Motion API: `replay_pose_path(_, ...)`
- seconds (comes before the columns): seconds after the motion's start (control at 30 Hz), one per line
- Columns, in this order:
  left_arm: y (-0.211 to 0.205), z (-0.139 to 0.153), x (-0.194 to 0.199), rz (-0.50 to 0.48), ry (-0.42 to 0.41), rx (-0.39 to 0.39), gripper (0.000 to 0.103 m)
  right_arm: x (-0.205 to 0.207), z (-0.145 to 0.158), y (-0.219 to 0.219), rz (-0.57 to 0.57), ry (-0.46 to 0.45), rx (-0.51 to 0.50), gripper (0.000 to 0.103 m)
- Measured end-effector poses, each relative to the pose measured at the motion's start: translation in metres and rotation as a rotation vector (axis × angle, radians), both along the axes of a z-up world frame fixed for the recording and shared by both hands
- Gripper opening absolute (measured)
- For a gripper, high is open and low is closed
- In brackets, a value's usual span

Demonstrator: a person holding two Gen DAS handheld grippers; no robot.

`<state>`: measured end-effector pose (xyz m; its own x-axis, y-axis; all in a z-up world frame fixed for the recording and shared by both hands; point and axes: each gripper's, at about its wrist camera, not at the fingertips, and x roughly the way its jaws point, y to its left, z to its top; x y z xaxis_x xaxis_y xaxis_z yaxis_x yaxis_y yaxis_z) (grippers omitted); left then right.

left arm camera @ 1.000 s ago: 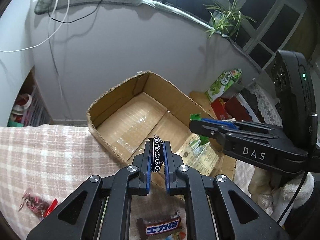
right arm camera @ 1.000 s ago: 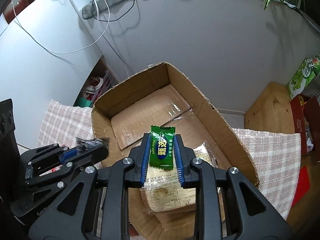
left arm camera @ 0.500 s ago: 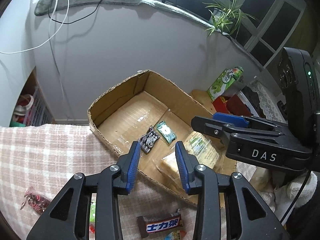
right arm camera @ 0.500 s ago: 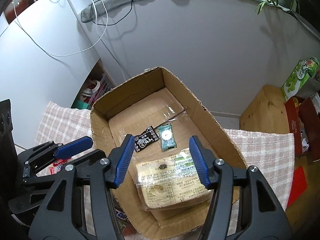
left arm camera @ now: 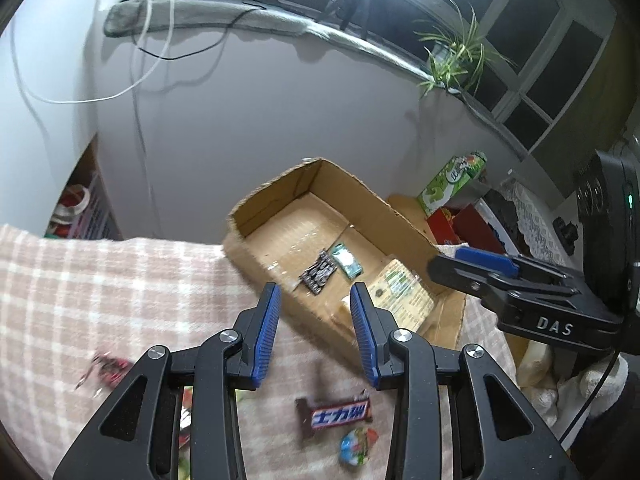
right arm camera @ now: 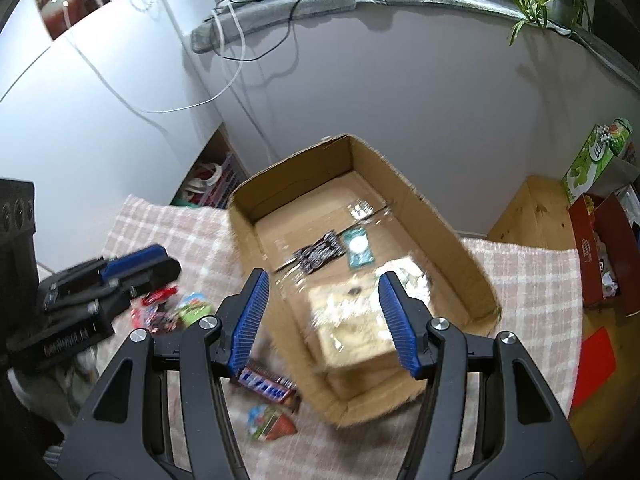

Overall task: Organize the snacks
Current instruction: 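Move both tools back over the remaining snacks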

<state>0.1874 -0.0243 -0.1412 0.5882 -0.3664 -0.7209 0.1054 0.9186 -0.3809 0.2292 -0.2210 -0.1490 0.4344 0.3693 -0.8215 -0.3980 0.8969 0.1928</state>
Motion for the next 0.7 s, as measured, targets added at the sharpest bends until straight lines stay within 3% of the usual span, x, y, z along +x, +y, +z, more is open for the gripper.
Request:
replay_pose_path(0.13,0.024,0.007,-0.024,0.029,-0.008,0.009,0.035,-0.027,-0.001,0.001,0.015,0.017,0.022,0.066)
replay_pose_path(0.33,0.058,0.007,-0.061,0.091,0.005,0.033,0.04,-0.067,-0.018,0.007,0.046,0.063,0.023,0.067)
replay_pose_path(0.7,0.078,-0.035,-0.116,0.116,0.119,0.031,0.04,-0.102,-0.063,0.007,0.047,0.156,-0.016,0.067)
